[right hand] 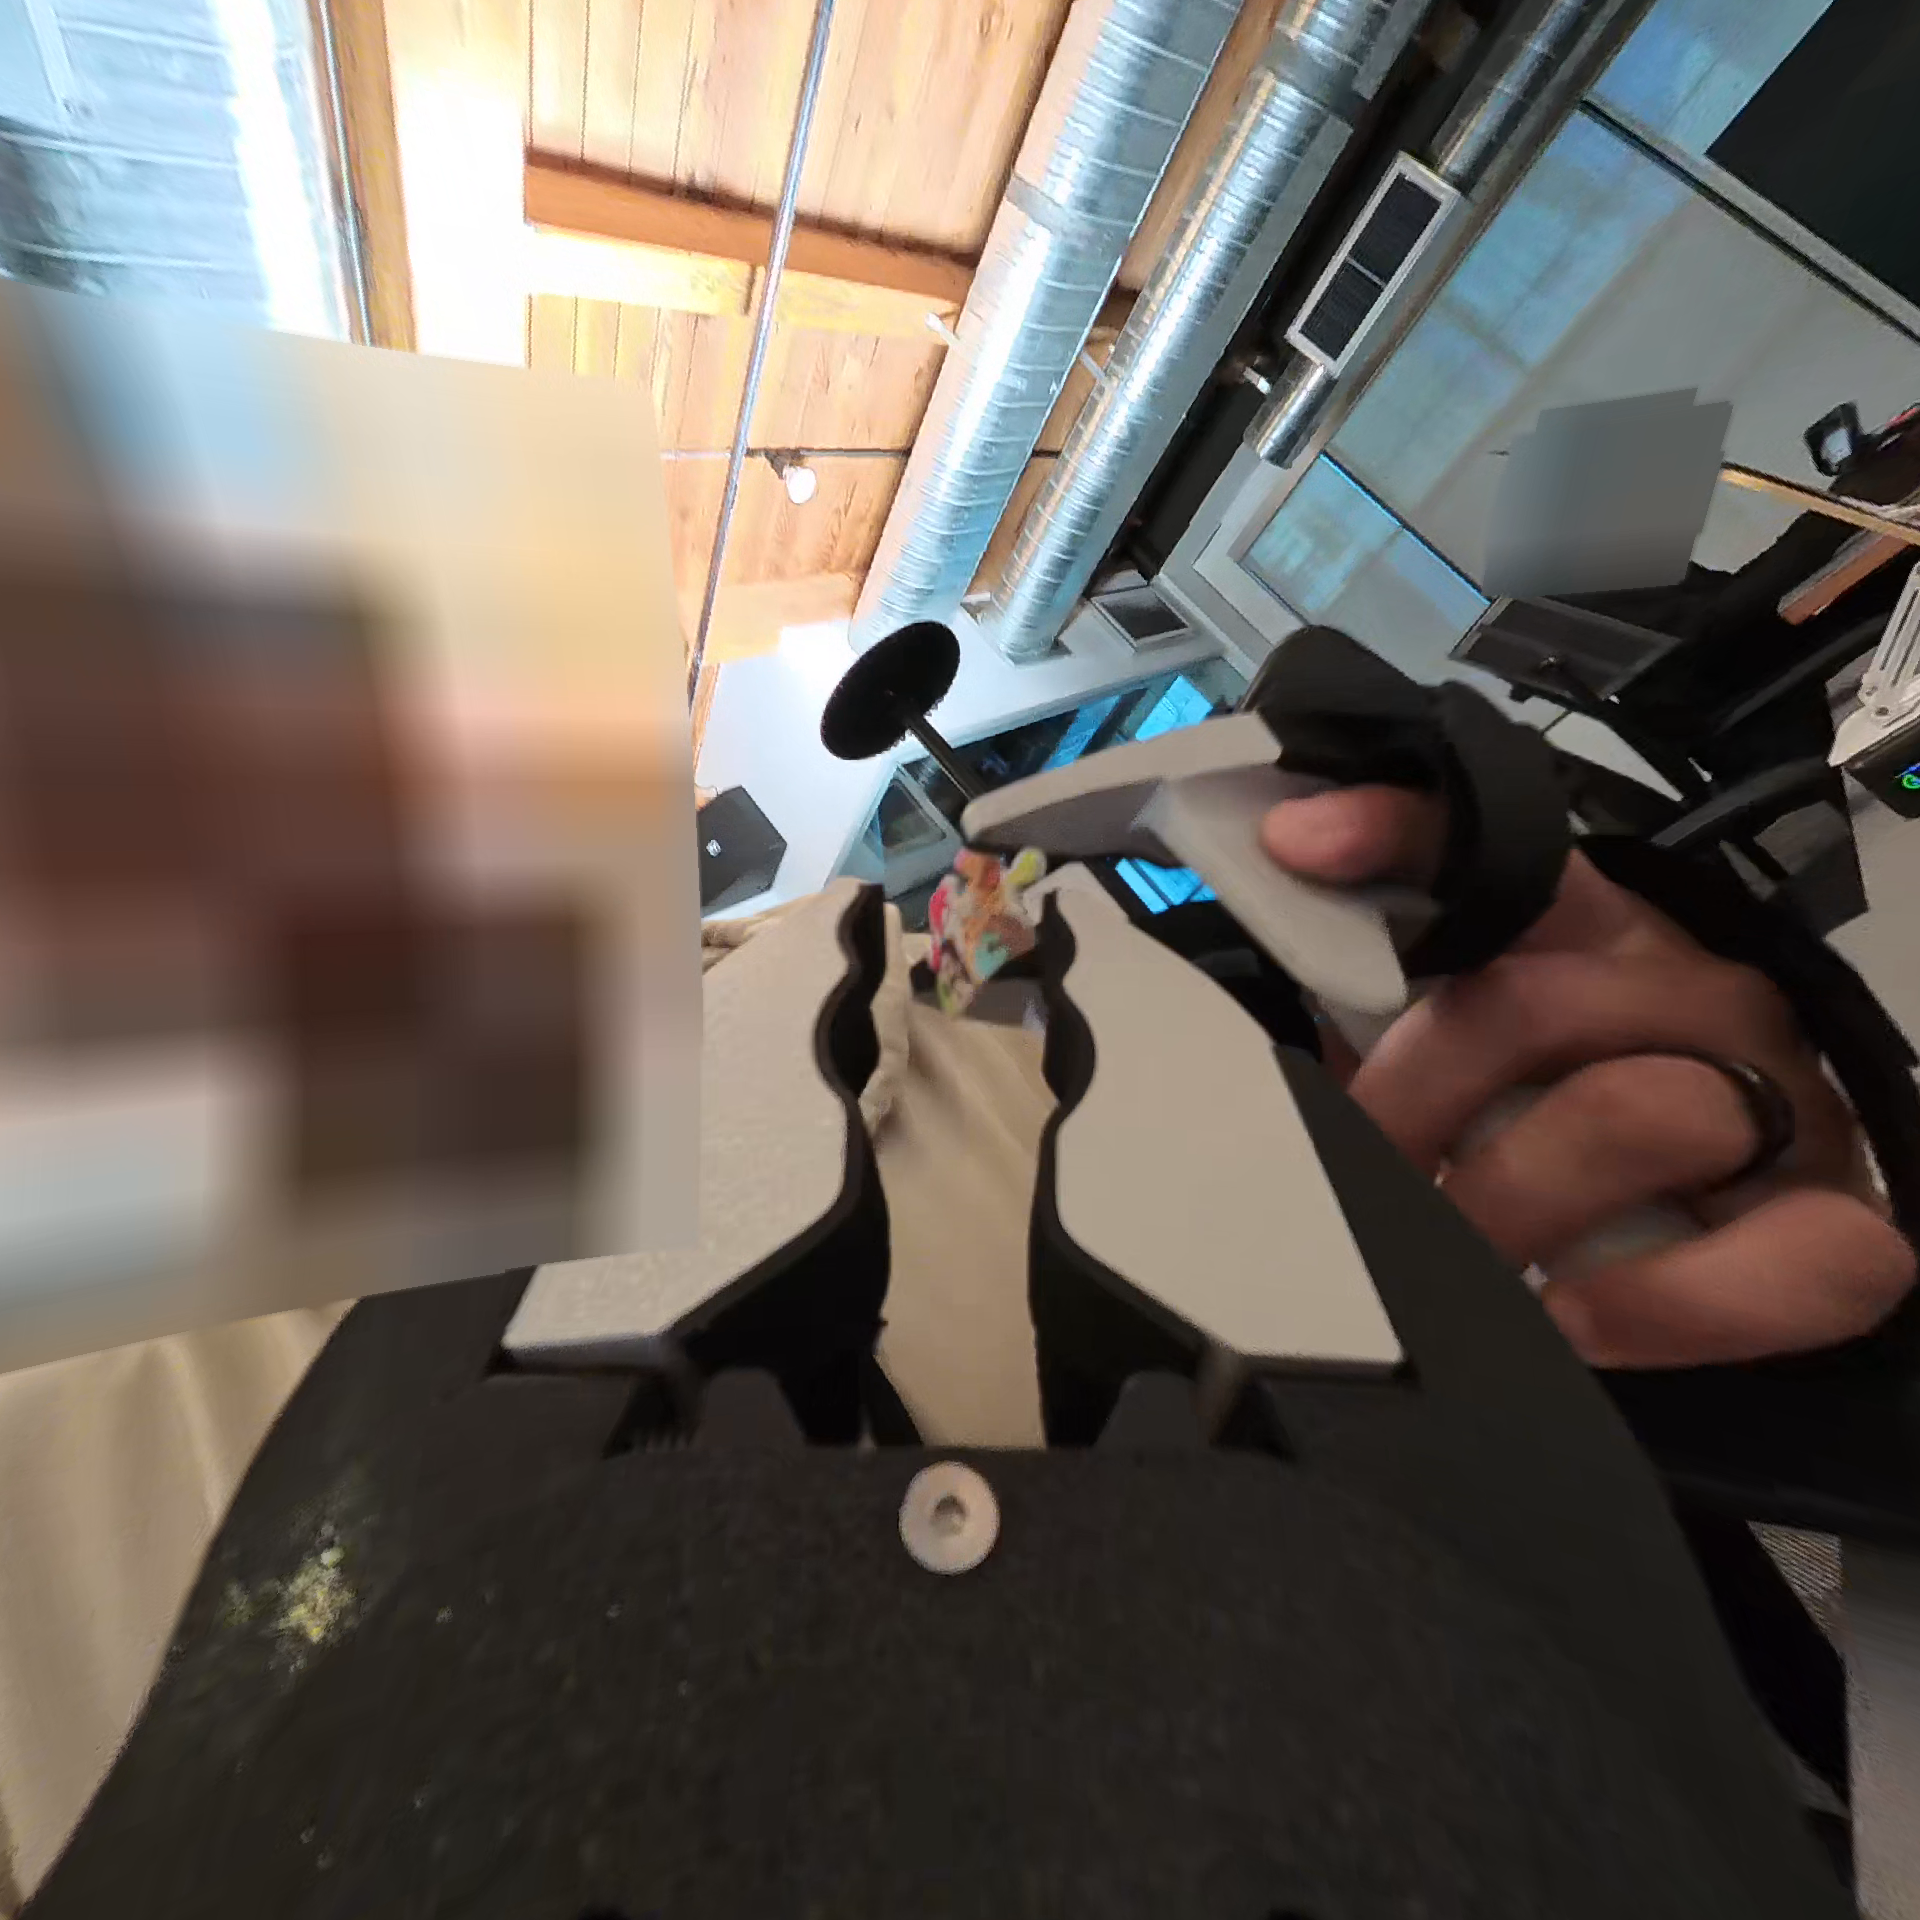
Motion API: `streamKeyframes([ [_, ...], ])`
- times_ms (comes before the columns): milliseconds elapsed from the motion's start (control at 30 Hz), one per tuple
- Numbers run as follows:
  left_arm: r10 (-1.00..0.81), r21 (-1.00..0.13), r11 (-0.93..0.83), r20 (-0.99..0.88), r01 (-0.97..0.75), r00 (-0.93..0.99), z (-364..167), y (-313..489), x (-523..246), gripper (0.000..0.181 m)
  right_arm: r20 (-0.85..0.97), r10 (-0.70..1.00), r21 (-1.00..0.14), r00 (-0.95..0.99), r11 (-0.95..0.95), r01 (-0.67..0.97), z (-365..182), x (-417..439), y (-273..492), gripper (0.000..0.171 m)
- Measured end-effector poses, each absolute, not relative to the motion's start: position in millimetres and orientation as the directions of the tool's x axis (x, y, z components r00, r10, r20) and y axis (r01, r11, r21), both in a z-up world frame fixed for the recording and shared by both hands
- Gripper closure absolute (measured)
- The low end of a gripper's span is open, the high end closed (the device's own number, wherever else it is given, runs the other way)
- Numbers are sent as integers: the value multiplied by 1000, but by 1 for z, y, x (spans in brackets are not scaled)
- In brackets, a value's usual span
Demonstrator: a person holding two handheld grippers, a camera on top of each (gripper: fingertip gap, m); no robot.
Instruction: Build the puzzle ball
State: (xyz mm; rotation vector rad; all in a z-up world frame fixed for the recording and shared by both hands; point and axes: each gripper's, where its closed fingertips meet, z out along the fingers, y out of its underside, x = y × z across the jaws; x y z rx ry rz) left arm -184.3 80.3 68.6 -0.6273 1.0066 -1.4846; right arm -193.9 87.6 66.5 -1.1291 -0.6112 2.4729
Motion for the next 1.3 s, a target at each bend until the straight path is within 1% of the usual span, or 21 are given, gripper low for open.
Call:
streamKeyframes([
  [67,-972,-863,56,-162,501,-170,64,78,-175,143,-630,475,-517,-614,-847,-124,58,-190,88,157],
  [167,-986,-884,68,-131,463,-106,51,86,-168,144,-666,408,-466,-625,-881,-80,51,-179,93,165],
  [200,-991,-895,78,-119,440,-66,45,92,-170,158,-692,411,-468,-593,-882,-65,47,-174,99,169],
  [267,-997,-902,74,-79,426,5,42,106,-185,162,-716,513,-543,-473,-835,-83,43,-158,118,169],
  [300,-998,-912,61,-46,405,45,41,116,-193,166,-700,629,-643,-337,-761,-85,36,-151,131,169],
  [333,-996,-926,43,-10,374,89,39,127,-202,172,-635,759,-763,-144,-645,-35,22,-144,148,169],
  [367,-991,-941,20,27,337,133,36,139,-209,174,-544,839,-838,-6,-543,48,13,-137,163,169],
  [433,-978,-970,-45,91,237,188,27,158,-219,172,-444,894,-872,56,-446,199,4,-134,180,169],
  [500,-977,-984,-97,124,151,176,20,165,-223,169,-391,920,-859,16,-371,354,-11,-148,186,168],
  [567,-977,-989,-133,141,60,161,12,171,-221,161,-416,902,-838,-112,-332,433,-21,-168,178,168],
  [600,-978,-988,-153,153,11,141,7,171,-218,160,-442,879,-834,-178,-330,443,-23,-178,172,168],
  [667,-973,-974,-210,200,-85,116,-7,173,-211,160,-463,861,-828,-213,-334,451,-29,-196,174,168],
  [767,-958,-943,-287,283,-170,51,-24,163,-202,160,-485,825,-851,-292,-368,374,-17,-210,173,169],
  [867,-948,-941,-318,313,-118,56,-28,164,-193,159,-482,812,-860,-329,-366,356,-16,-212,171,169],
  [900,-943,-938,-332,325,-104,74,-29,166,-190,163,-481,812,-859,-330,-362,361,-18,-212,170,169],
  [933,-940,-936,-338,329,-96,95,-31,169,-189,176,-485,810,-855,-329,-360,373,-21,-212,169,168],
  [1033,-929,-923,-362,344,-132,136,-41,172,-185,179,-463,834,-851,-302,-323,413,-30,-207,173,168],
  [1100,-932,-917,-354,329,-184,154,-46,172,-183,180,-413,863,-843,-291,-241,481,-37,-201,177,166],
  [1167,-942,-922,-319,282,-218,183,-50,174,-179,180,-326,907,-815,-265,-127,566,-39,-196,187,154],
  [1200,-947,-924,-301,259,-234,192,-51,175,-177,180,-302,911,-792,-279,-77,606,-38,-193,188,154],
  [1300,-949,-925,-288,241,-246,205,-52,176,-172,180,-309,887,-698,-342,33,716,-35,-185,183,164],
])
